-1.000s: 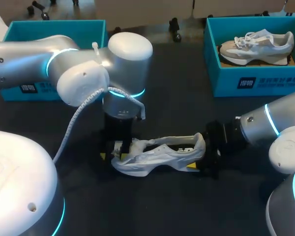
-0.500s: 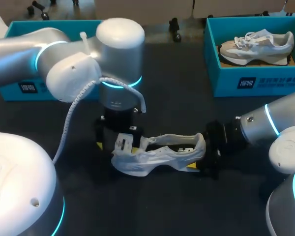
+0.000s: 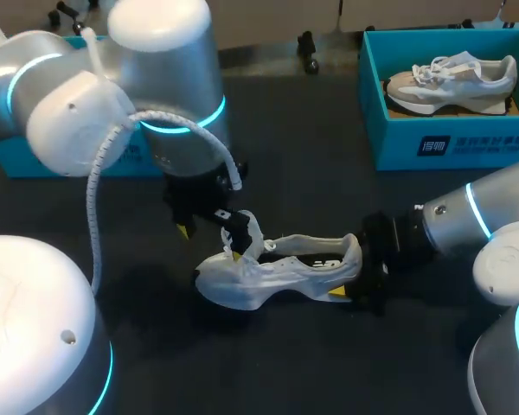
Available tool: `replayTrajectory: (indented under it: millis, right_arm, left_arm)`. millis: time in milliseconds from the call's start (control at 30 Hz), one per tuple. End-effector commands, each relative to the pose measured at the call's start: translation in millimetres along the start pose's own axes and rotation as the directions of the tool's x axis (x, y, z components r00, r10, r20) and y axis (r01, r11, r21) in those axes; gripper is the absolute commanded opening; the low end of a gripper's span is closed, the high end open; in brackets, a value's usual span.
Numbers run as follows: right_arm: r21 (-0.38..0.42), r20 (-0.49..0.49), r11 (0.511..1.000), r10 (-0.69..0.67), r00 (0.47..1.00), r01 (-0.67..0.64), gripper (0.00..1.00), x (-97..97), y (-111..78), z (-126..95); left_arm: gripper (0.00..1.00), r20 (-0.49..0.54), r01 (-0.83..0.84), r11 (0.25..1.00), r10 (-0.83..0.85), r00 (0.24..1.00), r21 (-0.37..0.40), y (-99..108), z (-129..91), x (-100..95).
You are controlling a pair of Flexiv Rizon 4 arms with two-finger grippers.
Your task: Take the shoe out of the shoebox, open the shoe tongue, remove and reinsert the insole, then place the shoe into the shoebox
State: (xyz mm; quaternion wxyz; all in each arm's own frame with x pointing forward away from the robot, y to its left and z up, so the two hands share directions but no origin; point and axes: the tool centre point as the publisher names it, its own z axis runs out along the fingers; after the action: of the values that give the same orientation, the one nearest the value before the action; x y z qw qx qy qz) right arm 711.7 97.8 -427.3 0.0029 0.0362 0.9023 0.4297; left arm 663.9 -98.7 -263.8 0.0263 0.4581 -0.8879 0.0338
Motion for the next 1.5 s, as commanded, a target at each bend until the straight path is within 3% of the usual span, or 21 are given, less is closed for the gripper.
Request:
replayTrajectory:
  millis: [33,267,300,333,367,400,433,800,933,1167,1500]
  right_arm:
    - [0.004,0.002,1.000,0.001,1.000,-0.001,0.00,-0.2,-0.3,1]
    - [0.004,0.002,1.000,0.001,1.000,-0.001,0.00,-0.2,-0.3,1]
    - [0.004,0.002,1.000,0.001,1.000,-0.001,0.00,-0.2,-0.3,1]
    - [0.004,0.002,1.000,0.001,1.000,-0.001,0.00,-0.2,-0.3,1]
    - [0.004,0.002,1.000,0.001,1.000,-0.001,0.00,-0.2,-0.3,1]
    - [0.004,0.002,1.000,0.001,1.000,-0.001,0.00,-0.2,-0.3,1]
    - [0.004,0.002,1.000,0.001,1.000,-0.001,0.00,-0.2,-0.3,1]
    - [0.004,0.002,1.000,0.001,1.000,-0.001,0.00,-0.2,-0.3,1]
    - [0.004,0.002,1.000,0.001,1.000,-0.001,0.00,-0.2,-0.3,1]
    - [0.004,0.002,1.000,0.001,1.000,-0.001,0.00,-0.2,-0.3,1]
    - [0.004,0.002,1.000,0.001,1.000,-0.001,0.00,-0.2,-0.3,1]
  left_arm:
    - [1.00,-0.004,-0.466,0.877,0.470,0.883,0.113,13,-30,-2.8]
    - [1.00,0.070,-0.674,0.723,0.672,0.737,0.152,10,-43,8.9]
    - [0.84,0.067,-0.688,0.711,0.687,0.724,0.146,9,-44,11.4]
    - [0.49,0.066,-0.706,0.694,0.705,0.706,0.141,7,-44,13.6]
    - [0.34,0.071,-0.716,0.684,0.715,0.696,0.139,5,-43,15.9]
    - [0.09,0.074,-0.727,0.673,0.725,0.685,0.137,3,-42,18.4]
    - [0.00,0.073,-0.740,0.660,0.738,0.671,0.131,2,-41,20.6]
    - [0.00,-0.018,-0.857,0.510,0.860,0.510,0.074,-26,-38,45.3]
    - [0.00,0.001,-0.889,0.453,0.891,0.454,0.065,-35,-34,53.0]
    - [0.00,-0.026,-0.900,0.431,0.902,0.431,0.062,-56,-27,67.5]
    - [0.00,-0.079,-0.917,0.399,0.914,0.397,0.009,-83,0,74.9]
